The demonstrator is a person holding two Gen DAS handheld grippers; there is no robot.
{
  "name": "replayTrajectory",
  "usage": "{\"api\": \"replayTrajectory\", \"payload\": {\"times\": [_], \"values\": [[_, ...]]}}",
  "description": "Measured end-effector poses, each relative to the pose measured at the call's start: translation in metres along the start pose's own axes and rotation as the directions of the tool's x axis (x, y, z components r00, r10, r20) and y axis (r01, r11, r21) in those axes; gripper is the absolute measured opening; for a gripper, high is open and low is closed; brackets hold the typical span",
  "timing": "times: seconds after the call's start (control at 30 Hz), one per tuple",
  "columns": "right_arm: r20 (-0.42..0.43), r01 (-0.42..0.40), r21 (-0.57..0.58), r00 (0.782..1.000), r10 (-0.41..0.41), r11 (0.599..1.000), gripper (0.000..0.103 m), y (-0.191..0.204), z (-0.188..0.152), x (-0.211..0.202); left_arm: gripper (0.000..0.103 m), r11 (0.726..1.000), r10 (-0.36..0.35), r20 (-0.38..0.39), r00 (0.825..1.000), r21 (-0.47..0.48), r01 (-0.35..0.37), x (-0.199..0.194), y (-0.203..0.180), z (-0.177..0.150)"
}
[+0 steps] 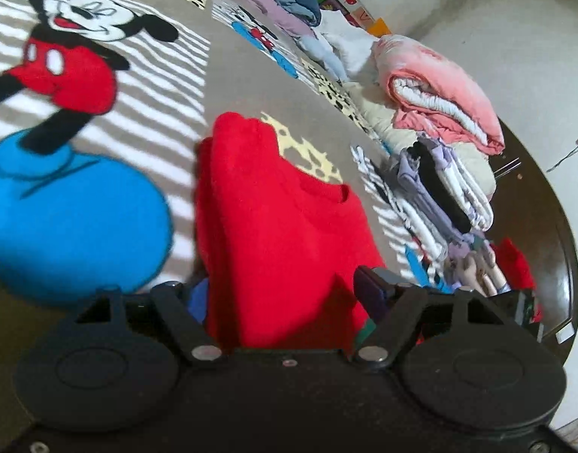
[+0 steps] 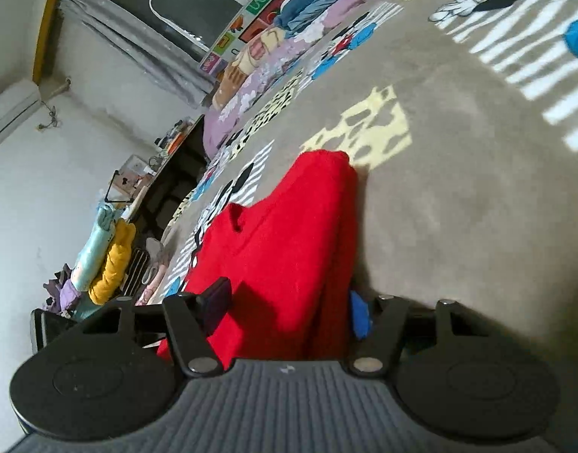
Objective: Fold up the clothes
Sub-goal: 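Lift the folded sweater with both tools and carry it to the clothes stack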
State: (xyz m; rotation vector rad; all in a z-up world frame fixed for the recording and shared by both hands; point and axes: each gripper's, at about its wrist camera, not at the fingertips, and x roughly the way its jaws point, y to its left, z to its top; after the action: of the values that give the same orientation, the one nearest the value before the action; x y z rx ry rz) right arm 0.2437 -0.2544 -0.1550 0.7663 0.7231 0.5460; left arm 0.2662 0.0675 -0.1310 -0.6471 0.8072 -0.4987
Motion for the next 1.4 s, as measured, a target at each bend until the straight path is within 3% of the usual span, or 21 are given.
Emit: {"api": "replayTrajectory", "payload": {"times": [0.07,0.13,0.2,0.27,0.37,0.6,0.77,0.83,0.9,1.0,1.27,1.4], "values": [[-0.008,-0.012,0.009,1.000,0.012,1.000,0.053,-0.003,0.004,0.005,0.066,1.000,-0.017,0.006,1.000,-0.014,0.017,0.002,0.003,0.002],[-0.012,-0.027,0.023,1.000,0.027,0.999,0.043,-0.008,0.006,0.008,0.049,0.999,-0.033,0.014,0.999,-0.031,0.033,0.002,0.009,0.002],[-0.001,-0.043,0.033,0.999,0.043,0.999,0.040,-0.011,0.005,0.007,0.036,0.995,-0.059,0.010,0.998,-0.078,0.060,0.000,0.017,0.002],[0.010,-0.055,0.037,0.998,0.055,0.998,0.037,-0.012,0.003,0.006,0.031,0.987,-0.095,0.019,0.995,-0.132,0.096,-0.003,0.022,0.002],[0.023,-0.090,0.063,0.996,0.089,0.994,0.029,-0.013,0.001,0.001,0.029,0.970,-0.150,0.044,0.988,-0.186,0.156,-0.016,0.016,-0.007],[0.127,-0.211,0.197,0.974,0.188,0.958,0.027,-0.009,-0.023,-0.056,0.029,0.943,-0.245,0.026,0.969,-0.227,0.244,-0.030,-0.025,-0.038],[0.258,-0.249,0.229,0.948,0.188,0.941,0.027,-0.011,-0.040,-0.132,0.029,0.923,-0.347,-0.030,0.937,-0.188,0.336,-0.001,-0.086,-0.045],[0.321,-0.257,0.233,0.931,0.175,0.938,0.027,-0.015,-0.046,-0.165,0.029,0.907,-0.400,-0.063,0.915,-0.171,0.385,0.019,-0.117,-0.041],[0.388,-0.265,0.232,0.908,0.160,0.936,0.027,-0.019,-0.047,-0.199,0.029,0.890,-0.448,-0.098,0.889,-0.142,0.433,0.040,-0.151,-0.033],[0.498,-0.277,0.211,0.856,0.141,0.937,0.027,-0.024,-0.041,-0.254,0.029,0.864,-0.503,-0.163,0.849,-0.090,0.495,0.078,-0.212,-0.020],[0.723,-0.241,0.138,0.687,0.068,0.961,0.027,-0.053,0.017,-0.388,0.029,0.764,-0.620,-0.297,0.726,-0.021,0.645,0.193,-0.367,0.011],[0.790,-0.185,0.114,0.613,0.024,0.976,0.027,-0.068,0.056,-0.437,0.029,0.736,-0.637,-0.346,0.688,-0.010,0.677,0.248,-0.424,0.023]]}}
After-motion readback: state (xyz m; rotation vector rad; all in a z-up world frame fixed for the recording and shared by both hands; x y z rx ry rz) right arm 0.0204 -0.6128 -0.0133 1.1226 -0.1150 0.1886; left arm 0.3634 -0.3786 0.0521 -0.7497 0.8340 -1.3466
